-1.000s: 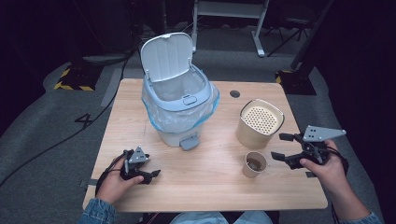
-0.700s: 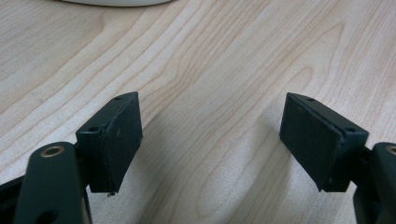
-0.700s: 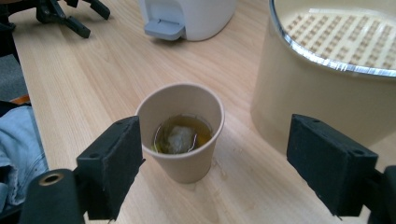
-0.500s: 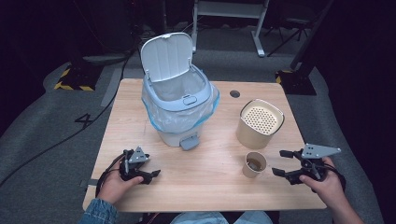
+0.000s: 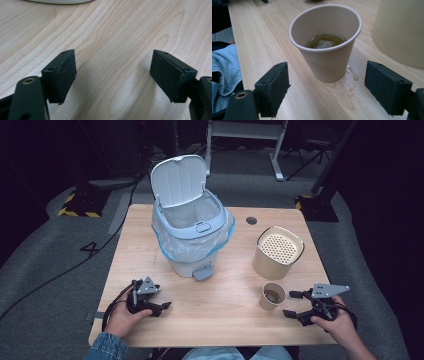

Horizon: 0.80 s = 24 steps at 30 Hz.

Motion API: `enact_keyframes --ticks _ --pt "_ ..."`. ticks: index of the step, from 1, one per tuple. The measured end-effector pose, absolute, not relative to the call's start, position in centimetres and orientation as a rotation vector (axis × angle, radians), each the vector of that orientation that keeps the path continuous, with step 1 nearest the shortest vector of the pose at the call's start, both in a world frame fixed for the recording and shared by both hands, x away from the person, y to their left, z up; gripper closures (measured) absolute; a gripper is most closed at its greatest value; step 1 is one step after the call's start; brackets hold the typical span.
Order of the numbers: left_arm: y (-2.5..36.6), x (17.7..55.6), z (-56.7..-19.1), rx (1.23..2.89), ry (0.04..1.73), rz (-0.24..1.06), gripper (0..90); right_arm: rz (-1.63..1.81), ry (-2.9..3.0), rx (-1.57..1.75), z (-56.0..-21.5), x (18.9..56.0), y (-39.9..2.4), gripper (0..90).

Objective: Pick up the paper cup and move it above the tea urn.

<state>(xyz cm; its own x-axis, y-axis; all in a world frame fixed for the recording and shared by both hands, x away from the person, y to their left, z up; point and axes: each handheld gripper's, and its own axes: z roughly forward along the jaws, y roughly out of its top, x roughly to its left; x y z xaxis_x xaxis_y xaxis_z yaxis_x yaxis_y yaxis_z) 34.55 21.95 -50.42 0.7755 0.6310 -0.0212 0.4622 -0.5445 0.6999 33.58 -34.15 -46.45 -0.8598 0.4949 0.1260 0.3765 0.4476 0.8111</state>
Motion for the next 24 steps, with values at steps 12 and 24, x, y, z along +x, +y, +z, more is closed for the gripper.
enact_keyframes --ticks 12,24 --pt "21.9 34.5 -50.4 2.246 0.809 0.304 21.7 1.375 2.564 0.764 -48.8 35.1 -31.8 22.8" --pt "21.9 34.5 -50.4 2.243 0.816 0.306 21.6 1.386 2.558 0.716 -49.3 35.8 -29.8 24.1"
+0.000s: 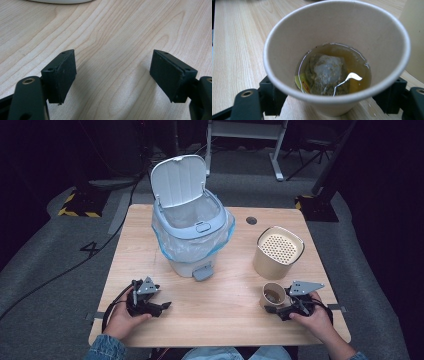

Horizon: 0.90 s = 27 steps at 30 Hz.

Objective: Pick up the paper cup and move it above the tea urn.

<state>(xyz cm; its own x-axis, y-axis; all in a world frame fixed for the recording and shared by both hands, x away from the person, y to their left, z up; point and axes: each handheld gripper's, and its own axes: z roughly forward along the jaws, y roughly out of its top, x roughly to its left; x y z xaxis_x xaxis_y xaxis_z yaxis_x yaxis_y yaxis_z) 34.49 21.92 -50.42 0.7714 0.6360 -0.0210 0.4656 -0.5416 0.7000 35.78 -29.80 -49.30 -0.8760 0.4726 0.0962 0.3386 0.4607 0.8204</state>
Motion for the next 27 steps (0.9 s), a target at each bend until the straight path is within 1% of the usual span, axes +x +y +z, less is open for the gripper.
enact_keyframes --ticks 10,14,21,27 --pt "21.9 34.4 -50.4 2.239 0.831 0.308 21.3 1.413 2.54 0.717 -49.4 36.0 -29.8 28.3" --pt "21.7 34.4 -50.4 2.253 0.824 0.304 15.7 1.415 2.535 0.711 -49.4 36.0 -29.8 29.6" --pt "21.7 34.2 -50.4 2.247 0.842 0.31 15.5 1.404 2.541 0.711 -49.1 36.0 -30.0 30.3" --pt "21.7 34.2 -50.4 2.247 0.844 0.311 15.5 1.401 2.532 0.721 -48.1 36.0 -30.7 30.5"
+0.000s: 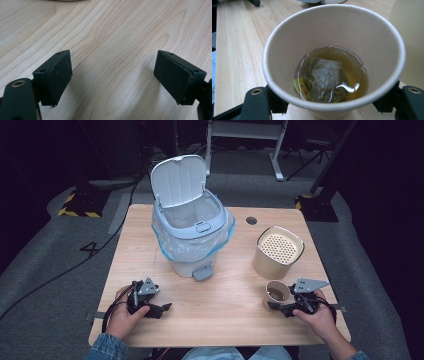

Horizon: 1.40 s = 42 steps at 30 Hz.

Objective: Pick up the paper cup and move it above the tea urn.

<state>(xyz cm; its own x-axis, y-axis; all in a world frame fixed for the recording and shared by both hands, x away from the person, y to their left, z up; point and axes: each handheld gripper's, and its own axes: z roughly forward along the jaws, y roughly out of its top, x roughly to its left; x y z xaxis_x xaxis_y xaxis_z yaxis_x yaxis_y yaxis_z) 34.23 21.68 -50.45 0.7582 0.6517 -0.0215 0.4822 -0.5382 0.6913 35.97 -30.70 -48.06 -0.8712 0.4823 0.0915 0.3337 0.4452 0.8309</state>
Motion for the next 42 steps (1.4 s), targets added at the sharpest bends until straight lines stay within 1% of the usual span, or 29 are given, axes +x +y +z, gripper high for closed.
enact_keyframes --ticks 14,25,42 --pt "21.7 34.3 -50.5 2.248 0.85 0.316 14.3 1.373 2.497 0.74 -43.4 36.1 -33.2 30.8" --pt "21.6 34.3 -50.5 2.247 0.851 0.318 14.2 1.323 2.45 0.745 -39.6 37.0 -35.5 30.9" --pt "21.6 34.3 -50.5 2.247 0.851 0.317 14.2 1.331 2.398 0.781 -36.1 39.5 -37.4 30.9"
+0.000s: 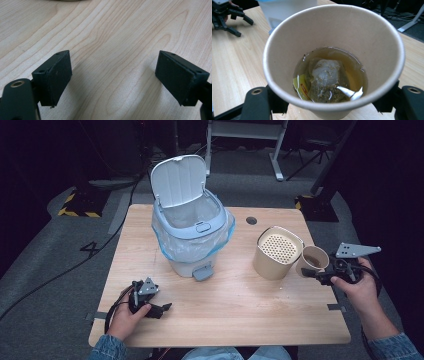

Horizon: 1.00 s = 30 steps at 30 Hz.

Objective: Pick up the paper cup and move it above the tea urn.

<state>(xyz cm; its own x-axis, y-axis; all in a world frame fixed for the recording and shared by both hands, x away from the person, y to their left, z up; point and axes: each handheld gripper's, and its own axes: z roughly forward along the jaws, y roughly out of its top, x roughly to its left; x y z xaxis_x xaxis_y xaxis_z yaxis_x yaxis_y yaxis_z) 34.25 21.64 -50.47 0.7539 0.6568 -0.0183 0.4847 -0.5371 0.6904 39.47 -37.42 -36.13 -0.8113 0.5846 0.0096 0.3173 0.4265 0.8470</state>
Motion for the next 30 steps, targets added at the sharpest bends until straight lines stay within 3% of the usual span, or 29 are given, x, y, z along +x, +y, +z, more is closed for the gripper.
enact_keyframes --ticks 30 --pt "21.6 34.3 -50.5 2.249 0.852 0.315 13.3 1.259 2.319 0.846 -33.1 46.7 -37.7 30.7"
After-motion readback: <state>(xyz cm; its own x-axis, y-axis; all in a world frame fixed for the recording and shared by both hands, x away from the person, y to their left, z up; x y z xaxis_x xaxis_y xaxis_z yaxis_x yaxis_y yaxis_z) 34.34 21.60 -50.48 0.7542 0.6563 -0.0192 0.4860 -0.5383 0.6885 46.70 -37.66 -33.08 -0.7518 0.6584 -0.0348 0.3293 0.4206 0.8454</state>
